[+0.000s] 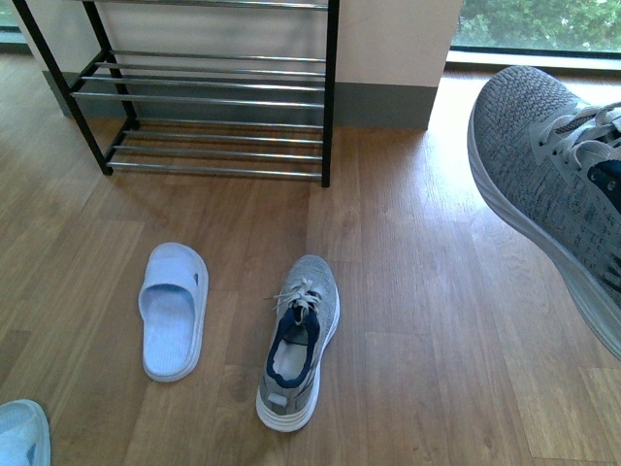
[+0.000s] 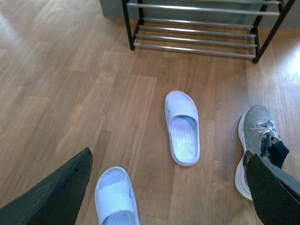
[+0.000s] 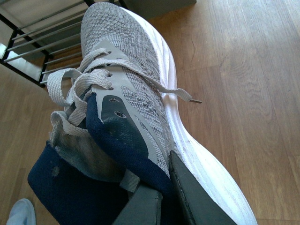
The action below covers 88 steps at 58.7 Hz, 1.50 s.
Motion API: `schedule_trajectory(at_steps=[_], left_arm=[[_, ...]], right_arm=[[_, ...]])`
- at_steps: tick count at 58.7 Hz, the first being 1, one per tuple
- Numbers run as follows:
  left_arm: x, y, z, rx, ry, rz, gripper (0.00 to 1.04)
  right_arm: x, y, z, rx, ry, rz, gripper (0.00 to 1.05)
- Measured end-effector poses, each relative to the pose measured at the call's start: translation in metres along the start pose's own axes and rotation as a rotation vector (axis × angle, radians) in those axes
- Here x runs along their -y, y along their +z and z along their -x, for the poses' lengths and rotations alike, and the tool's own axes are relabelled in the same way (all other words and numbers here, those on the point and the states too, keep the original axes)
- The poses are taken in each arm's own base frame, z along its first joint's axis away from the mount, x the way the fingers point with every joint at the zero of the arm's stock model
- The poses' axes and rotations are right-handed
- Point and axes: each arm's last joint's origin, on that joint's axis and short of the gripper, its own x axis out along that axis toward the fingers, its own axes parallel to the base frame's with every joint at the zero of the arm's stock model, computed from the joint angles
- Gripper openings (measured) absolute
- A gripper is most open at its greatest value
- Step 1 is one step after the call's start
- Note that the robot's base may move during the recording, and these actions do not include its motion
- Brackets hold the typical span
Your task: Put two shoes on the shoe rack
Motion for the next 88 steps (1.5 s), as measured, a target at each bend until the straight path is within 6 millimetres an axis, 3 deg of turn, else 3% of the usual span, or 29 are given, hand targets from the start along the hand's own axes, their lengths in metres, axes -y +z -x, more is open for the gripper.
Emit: schedule_trajectory(at_steps=[11,21,25,35,42,52,72,88], left_arm=[[0.038,0.011,-0.071,-0.126,-0.101,-0.051,0.95],[0.085,-0.009,-0.133,-0.337,-0.135,-0.174,0.95],[0.115,-0.020,-0.167,-0.405,-0.140,-0.218,0.95],[0.167,-0.059,-0.205,-0.546,-0.187,-0.252,0.95],[0.187,-0.084,-0.225,-0.605,-0.150,-0.273,0.95],[0.207,-0.102,-0.254,-0.636,-0.090,-0.268,0.95],[0.236,-0.121,-0.297,-0.660,-0.052,-0.263,0.95],[0.245,-0.132,-0.314,-0.675,-0.038,-0.274,0.95]], right_arm=[[0.000,0.000,0.000,0.000,-0.001,0.000,0.01],[0.000,0.000,0.000,0.000,-0.001,0.000,0.01],[0.000,0.000,0.000,0.000,-0.001,0.000,0.01],[0.000,0.000,0.000,0.000,-0.001,0.000,0.01],[0.000,0.000,0.000,0.000,-0.001,0.000,0.01],[0.000,0.000,0.000,0.000,-0.001,0.000,0.01],[0.000,0.000,0.000,0.001,-0.001,0.000,0.01],[0.000,0.000,0.000,0.000,-0.001,0.000,0.01]])
